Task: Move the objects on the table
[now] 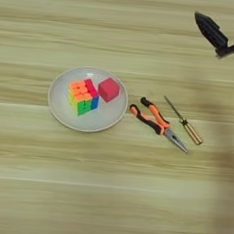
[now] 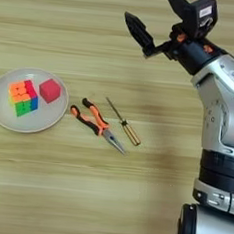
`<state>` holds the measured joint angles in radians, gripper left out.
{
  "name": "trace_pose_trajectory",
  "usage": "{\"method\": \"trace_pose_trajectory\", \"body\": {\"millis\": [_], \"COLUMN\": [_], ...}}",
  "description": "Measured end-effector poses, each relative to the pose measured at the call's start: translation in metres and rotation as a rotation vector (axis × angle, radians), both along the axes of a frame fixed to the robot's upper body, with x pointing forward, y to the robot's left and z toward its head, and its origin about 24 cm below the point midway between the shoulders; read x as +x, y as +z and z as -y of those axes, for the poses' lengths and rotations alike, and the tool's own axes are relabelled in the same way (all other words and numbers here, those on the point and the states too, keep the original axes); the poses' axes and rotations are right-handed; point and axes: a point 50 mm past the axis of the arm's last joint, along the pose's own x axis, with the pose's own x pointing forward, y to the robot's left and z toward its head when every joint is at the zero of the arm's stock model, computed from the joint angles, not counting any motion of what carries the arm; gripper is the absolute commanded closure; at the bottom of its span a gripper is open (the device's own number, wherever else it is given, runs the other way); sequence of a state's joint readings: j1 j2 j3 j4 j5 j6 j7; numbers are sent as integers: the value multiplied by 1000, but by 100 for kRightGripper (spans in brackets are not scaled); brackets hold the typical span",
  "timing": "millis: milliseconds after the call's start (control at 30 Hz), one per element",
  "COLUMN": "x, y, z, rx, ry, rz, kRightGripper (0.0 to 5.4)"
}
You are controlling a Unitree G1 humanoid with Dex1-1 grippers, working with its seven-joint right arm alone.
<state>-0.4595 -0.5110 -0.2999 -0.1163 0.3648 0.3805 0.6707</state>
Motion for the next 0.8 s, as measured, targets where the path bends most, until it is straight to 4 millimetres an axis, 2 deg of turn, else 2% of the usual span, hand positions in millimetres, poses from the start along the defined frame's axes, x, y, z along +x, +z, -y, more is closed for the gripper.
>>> {"method": "trace_pose_trajectory", "body": {"millis": [133, 233, 433, 633, 800], "x": [-2, -6, -6, -9, -13], "y": [-2, -13, -20, -54, -71], "z": [0, 1, 6, -6, -11], "rx": [-15, -53, -93, -171, -215], "ry": [44, 77, 79, 187, 234], "rz": [-14, -64, -119, -292, -384], "kRightGripper": [8, 8, 8, 8, 8]}}
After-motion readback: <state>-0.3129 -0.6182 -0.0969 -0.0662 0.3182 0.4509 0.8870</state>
